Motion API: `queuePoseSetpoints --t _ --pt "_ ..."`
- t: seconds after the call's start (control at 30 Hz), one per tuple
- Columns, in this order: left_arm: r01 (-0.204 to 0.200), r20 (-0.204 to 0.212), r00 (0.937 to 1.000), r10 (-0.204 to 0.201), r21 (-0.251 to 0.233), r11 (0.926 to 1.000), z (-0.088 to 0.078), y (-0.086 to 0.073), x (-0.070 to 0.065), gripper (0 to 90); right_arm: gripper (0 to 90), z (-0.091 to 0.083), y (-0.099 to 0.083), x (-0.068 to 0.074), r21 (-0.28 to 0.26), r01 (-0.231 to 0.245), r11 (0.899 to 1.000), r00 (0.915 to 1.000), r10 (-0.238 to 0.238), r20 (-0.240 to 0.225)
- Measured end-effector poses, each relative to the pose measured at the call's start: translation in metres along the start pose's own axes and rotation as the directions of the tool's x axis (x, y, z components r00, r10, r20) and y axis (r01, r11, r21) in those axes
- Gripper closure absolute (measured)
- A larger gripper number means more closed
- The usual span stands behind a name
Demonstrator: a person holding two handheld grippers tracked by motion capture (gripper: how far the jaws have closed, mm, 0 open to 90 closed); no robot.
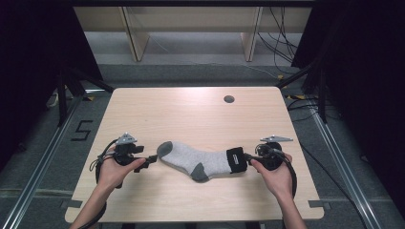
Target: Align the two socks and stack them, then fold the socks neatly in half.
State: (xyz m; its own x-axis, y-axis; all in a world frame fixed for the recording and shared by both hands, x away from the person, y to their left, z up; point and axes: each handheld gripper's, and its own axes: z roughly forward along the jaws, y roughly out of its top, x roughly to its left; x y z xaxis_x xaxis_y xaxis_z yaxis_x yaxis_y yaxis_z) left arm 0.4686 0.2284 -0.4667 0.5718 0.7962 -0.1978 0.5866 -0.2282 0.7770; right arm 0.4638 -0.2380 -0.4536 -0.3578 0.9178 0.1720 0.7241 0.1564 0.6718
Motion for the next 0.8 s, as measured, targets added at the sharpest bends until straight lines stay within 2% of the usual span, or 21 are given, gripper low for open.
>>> queuePoseSetpoints --t 0.07,0.1,0.13,0.17,0.2,0.27,0.3,0.33,0.37,0.4,0.47,0.5,0.53,0.57,0.6,0.63,0.67,0.7,0.73,0.77,0.8 --pt "-0.006 -0.004 1.0 0.006 0.005 1.0 -0.004 -0.001 0.0 23.3 40.7 -0.001 0.001 0.0 -0.004 0.008 1.0 0.9999 -0.008 0.014" --pt "0.001 -0.011 0.9999 -0.001 -0.011 0.9999 -0.004 -0.002 -0.001 23.5 41.3 -0.002 0.002 0.0 -0.006 0.014 1.0 0.9999 -0.014 -0.002" --pt "-0.014 -0.005 0.9999 0.014 0.002 0.9999 -0.006 -0.003 0.0 23.6 41.8 -0.003 0.002 0.001 -0.002 0.011 1.0 0.9999 -0.011 -0.002" --pt "0.009 -0.012 0.9999 -0.009 -0.02 0.9998 -0.005 -0.005 -0.002 23.7 42.1 -0.003 0.002 0.003 0.002 -0.01 1.0 0.9999 0.01 0.001" --pt "-0.008 -0.01 0.9999 0.008 -0.002 1.0 -0.006 -0.006 -0.001 23.7 42.4 -0.003 0.002 0.003 0.01 -0.009 1.0 1.0 0.009 0.002" --pt "0.001 -0.024 0.9997 -0.001 0.001 1.0 -0.005 -0.009 -0.002 24.6 42.8 -0.003 0.002 0.001 0.027 0.01 1.0 0.9999 -0.01 0.001" --pt "0.013 -0.02 0.9997 -0.013 -0.002 0.9999 -0.004 -0.01 -0.002 25.2 42.9 -0.001 0.002 0.002 0.029 -0.007 1.0 1.0 0.007 0.004" --pt "0.017 -0.021 0.9996 -0.017 0.004 0.9998 -0.003 -0.01 -0.001 25.1 43.0 -0.002 0.003 0.0 0.039 0.006 0.999 1.0 -0.006 -0.003" --pt "0.017 -0.02 0.9996 -0.017 0.005 0.9998 -0.001 -0.01 -0.001 25.1 43.0 -0.002 0.003 0.001 0.05 -0.015 0.999 0.9999 0.015 -0.003" --pt "0.009 -0.022 0.9997 -0.009 0.017 0.9998 -0.001 -0.01 0.0 25.1 43.0 -0.002 0.003 0.0 0.047 -0.017 0.999 0.9998 0.016 0.008" --pt "0.015 -0.024 0.9996 -0.014 0.021 0.9997 0.001 -0.008 -0.001 25.1 43.1 -0.002 0.004 -0.006 0.041 0.01 0.999 0.9999 -0.009 -0.011" --pt "0.022 -0.021 0.9995 -0.022 0.011 0.9997 0.003 -0.006 -0.003 25.1 43.1 -0.002 0.003 -0.005 0.031 -0.01 0.999 0.9999 0.01 -0.008" --pt "0.018 -0.011 0.9998 -0.018 0.008 0.9998 0.004 -0.005 -0.003 25.1 43.1 -0.002 0.002 -0.007 0.032 0.015 0.999 0.9999 -0.015 0.008" --pt "0.015 -0.012 0.9998 -0.014 0.009 0.9998 0.005 -0.005 -0.004 25.1 43.1 -0.003 0.001 -0.005 0.028 -0.013 1.0 0.9999 0.013 -0.001" --pt "0.005 -0.011 0.9999 -0.005 0.013 0.9999 0.005 -0.004 -0.005 25.2 43.1 -0.004 0.0 -0.006 0.026 -0.002 1.0 0.9999 0.002 -0.014" --pt "0.016 -0.004 0.9999 -0.016 0.008 0.9998 0.006 -0.004 -0.006 25.3 43.1 -0.004 -0.001 -0.006 0.022 0.007 1.0 1.0 -0.006 -0.004" --pt "0.022 0.002 0.9998 -0.022 0.002 0.9998 0.007 -0.003 -0.008 25.4 43.4 -0.006 -0.002 -0.004 0.035 -0.015 0.999 0.9998 0.015 -0.014" --pt "0.012 0.005 0.9999 -0.012 0.015 0.9998 0.007 -0.003 -0.008 25.4 44.1 -0.005 -0.003 -0.002 0.028 -0.034 0.999 0.9994 0.034 -0.004" --pt "0.012 0.011 0.9999 -0.012 0.019 0.9998 0.006 -0.002 -0.008 25.6 44.9 -0.005 -0.003 -0.003 0.028 -0.007 1.0 0.9999 0.007 -0.011" --pt "0.022 0.009 0.9997 -0.022 -0.002 0.9998 0.007 -0.002 -0.01 26.0 46.8 -0.004 -0.004 -0.001 0.023 -0.018 1.0 0.9997 0.018 -0.018" --pt "0.023 0.014 0.9996 -0.023 -0.006 0.9997 0.006 -0.001 -0.011 26.4 49.1 -0.006 -0.004 0.003 0.06 -0.045 0.997 0.998 0.048 -0.041"
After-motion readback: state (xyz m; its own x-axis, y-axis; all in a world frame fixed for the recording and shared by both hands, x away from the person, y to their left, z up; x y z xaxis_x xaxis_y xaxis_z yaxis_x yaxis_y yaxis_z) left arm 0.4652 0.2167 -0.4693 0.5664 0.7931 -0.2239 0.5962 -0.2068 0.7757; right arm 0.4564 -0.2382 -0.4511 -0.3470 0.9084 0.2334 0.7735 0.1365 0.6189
